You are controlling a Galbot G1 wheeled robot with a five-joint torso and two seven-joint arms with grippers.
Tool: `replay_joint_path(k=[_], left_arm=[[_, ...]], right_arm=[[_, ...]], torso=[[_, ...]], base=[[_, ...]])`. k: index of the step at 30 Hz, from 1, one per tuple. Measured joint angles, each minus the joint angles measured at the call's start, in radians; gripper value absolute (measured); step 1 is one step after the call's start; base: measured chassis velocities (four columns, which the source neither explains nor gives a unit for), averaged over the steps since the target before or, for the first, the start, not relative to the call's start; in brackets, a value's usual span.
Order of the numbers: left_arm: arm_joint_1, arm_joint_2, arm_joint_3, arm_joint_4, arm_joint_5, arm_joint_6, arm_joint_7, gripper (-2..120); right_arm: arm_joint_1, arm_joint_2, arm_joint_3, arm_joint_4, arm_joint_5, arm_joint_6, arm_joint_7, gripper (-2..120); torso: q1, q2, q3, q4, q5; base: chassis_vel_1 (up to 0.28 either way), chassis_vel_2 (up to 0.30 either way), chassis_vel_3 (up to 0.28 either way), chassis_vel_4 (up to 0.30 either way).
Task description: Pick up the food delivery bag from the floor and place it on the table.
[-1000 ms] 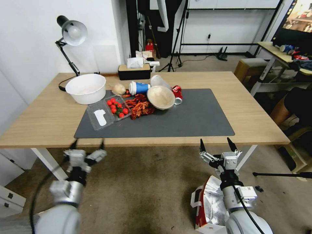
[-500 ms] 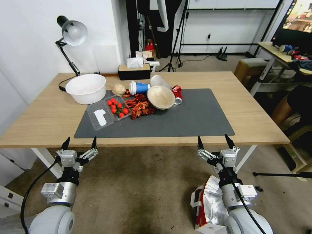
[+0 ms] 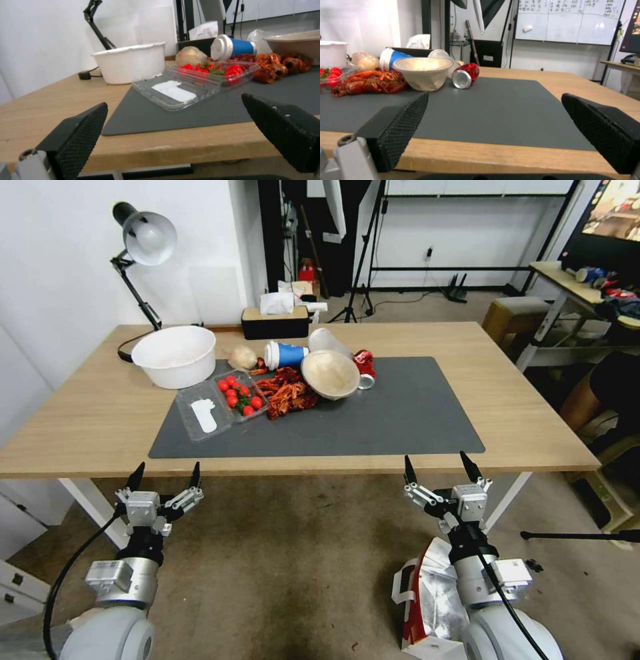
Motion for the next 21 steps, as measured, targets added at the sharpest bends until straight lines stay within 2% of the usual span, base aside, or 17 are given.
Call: replay_joint_path(k=[21], left_arm=[[0.021, -0.001, 0.017, -0.011, 0.016, 0.011, 0.014, 100]], right_arm=[[-0.019, 0.032, -0.002, 0.012, -0.012, 0.003, -0.006, 100]], torso=[[-0.048, -0.109, -0.061, 0.0001, -0.0001]], base=[[0.0, 0.0, 0.0, 0.0]])
